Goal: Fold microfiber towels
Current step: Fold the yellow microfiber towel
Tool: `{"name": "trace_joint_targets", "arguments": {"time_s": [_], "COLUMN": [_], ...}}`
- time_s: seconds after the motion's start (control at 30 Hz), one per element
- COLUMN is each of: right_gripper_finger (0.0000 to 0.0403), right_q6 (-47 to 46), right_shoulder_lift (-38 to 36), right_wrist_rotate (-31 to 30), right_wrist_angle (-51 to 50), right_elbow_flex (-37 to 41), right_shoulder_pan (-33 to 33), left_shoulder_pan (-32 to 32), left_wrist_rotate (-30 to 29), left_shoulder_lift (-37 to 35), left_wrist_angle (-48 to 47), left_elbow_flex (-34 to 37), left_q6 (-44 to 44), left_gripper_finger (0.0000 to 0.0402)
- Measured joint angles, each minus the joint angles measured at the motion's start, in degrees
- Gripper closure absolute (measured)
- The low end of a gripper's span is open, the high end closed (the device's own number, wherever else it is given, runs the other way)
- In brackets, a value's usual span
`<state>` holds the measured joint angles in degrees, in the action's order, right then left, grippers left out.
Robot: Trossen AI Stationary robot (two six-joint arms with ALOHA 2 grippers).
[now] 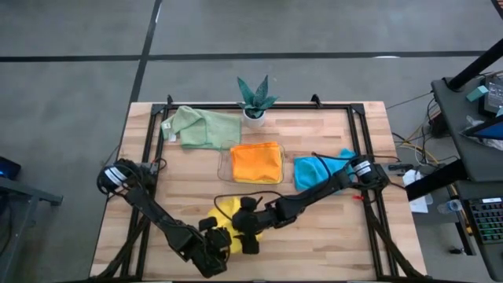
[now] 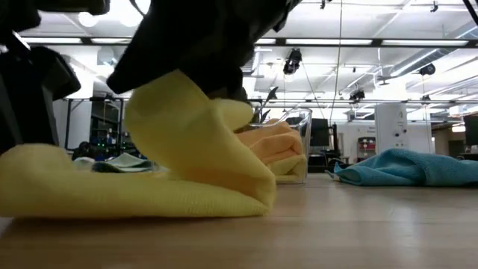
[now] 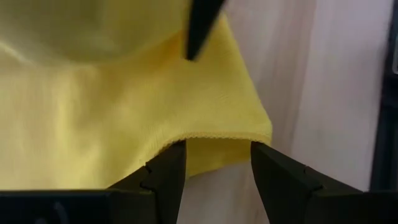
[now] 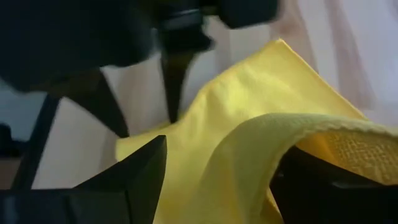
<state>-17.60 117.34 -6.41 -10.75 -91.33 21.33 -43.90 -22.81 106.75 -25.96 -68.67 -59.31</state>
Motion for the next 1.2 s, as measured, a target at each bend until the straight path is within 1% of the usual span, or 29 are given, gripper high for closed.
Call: {"name": "trace_joint_targets", "arguments": {"time_s": [0.17,0.3,0.5,0.6,0.63,0.7,0.8,0.93,1.07,1.2], "right_gripper_finger": [0.0159,0.0163,0.0165,0.0165,0.0165,0.0165,0.0165,0.0165,0.0165,0.0165], "right_q6": [-1.12,-2.34,-7.13,-4.81,-3.44,-1.79,-0.62,-0.01,0.33,0.37], "right_shoulder_lift": [0.04,0.07,0.07,0.09,0.11,0.14,0.69,0.76,0.76,0.90], "right_wrist_rotate": [0.41,0.14,-3.42,-3.66,-3.44,-2.20,-2.04,-2.17,-2.19,-2.17], "right_wrist_angle": [-1.44,-0.07,0.77,1.54,2.37,3.97,5.42,5.21,5.32,5.48], "right_elbow_flex": [0.14,1.01,1.87,2.76,3.02,3.37,3.39,3.74,3.74,3.76], "right_shoulder_pan": [0.02,-0.02,-0.10,-0.20,-0.04,0.31,0.52,0.39,0.39,0.43], "left_shoulder_pan": [0.01,0.02,0.00,0.01,0.06,0.20,1.04,1.53,1.49,1.51], "left_wrist_rotate": [0.01,0.01,0.25,-0.46,-1.22,-4.63,-9.66,-13.93,-15.07,-19.72], "left_shoulder_lift": [-1.25,-2.11,-3.94,-4.80,-4.99,-5.22,-5.35,-5.93,-7.68,-9.59], "left_wrist_angle": [-0.10,-0.47,-0.34,-0.32,-0.28,-0.20,-0.63,-1.89,-3.15,-3.11], "left_elbow_flex": [-0.38,-0.38,-0.41,-0.47,-0.51,-0.45,-0.41,-0.41,-0.34,-0.20], "left_q6": [1.20,1.45,1.71,3.26,4.37,7.22,10.53,14.17,17.19,21.56], "left_gripper_finger": [0.0236,0.0236,0.0236,0.0236,0.0236,0.0236,0.0236,0.0236,0.0236,0.0236]}}
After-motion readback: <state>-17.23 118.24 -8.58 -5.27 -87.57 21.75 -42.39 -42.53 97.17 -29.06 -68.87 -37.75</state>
